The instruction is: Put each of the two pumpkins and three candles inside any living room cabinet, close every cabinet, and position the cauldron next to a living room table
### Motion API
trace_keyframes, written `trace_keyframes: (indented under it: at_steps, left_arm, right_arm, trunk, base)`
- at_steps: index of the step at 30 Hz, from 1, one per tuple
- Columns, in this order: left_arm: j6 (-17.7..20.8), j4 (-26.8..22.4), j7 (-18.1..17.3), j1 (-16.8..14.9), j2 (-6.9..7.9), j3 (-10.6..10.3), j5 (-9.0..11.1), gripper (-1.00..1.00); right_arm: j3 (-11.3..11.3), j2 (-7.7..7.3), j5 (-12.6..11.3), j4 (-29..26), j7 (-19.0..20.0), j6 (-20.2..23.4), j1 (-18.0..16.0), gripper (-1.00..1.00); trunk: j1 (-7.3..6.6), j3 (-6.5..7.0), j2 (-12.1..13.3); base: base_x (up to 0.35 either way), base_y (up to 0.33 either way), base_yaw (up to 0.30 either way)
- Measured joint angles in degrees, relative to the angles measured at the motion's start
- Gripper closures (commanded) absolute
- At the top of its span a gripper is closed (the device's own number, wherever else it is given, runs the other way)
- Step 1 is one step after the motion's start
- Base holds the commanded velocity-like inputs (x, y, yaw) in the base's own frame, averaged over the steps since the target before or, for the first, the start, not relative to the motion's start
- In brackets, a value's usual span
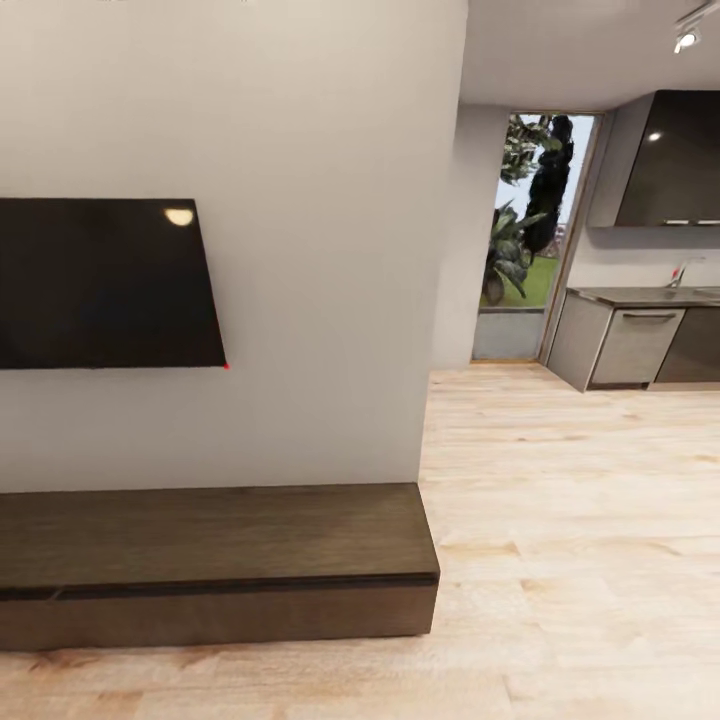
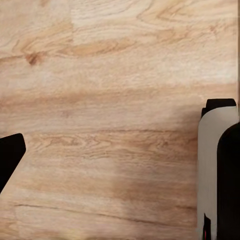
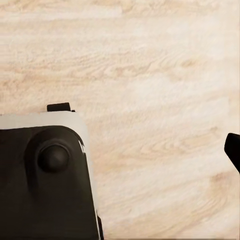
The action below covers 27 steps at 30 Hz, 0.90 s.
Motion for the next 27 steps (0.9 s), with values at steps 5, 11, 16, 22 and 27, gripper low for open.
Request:
trace_keyframes:
  at_steps: [5, 11, 16, 22, 27]
  left_arm:
    - [0.08, 0.02, -0.04, 1.08, -0.94, 0.0, -0.03, -1.0]
    - [2.86, 0.03, -3.47, 1.31, -1.12, 0.01, -0.04, -1.0]
    - [3.78, 0.01, -7.27, 1.31, -1.16, 0.0, 0.05, -1.0]
    - [3.99, -0.05, -8.03, 1.31, -1.23, -0.08, -0.08, -1.0]
    - [4.01, -0.02, -8.15, 1.31, -2.6, -0.19, -0.21, -1.0]
  right_arm:
    - [-0.01, 0.1, -0.03, 0.0, 4.67, 0.03, 1.12, -1.0]
    - [-0.01, 0.05, -0.07, 0.0, 7.99, 0.06, 1.93, -1.0]
    - [-0.01, 0.03, -0.02, 0.0, 8.57, 0.07, 2.11, -1.0]
    - [-0.01, 0.08, 0.01, 0.0, 8.67, 0.01, 2.15, -1.0]
    - [-0.05, 0.03, -0.02, 0.0, 8.69, 0.03, 2.18, -1.0]
  trunk:
    - [-1.1, 0.9, 2.01]
    - [-2.42, 1.98, 4.42]
    - [-3.52, 2.88, 6.42]
    - [-4.84, 3.96, 8.83]
    - [-5.94, 4.86, 10.84]
  base:
    - [0.0, 0.0, 0.0]
    - [0.0, 0.0, 0.0]
    - [0.0, 0.0, 0.0]
    - [0.0, 0.0, 0.0]
    - [0.0, 0.0, 0.0]
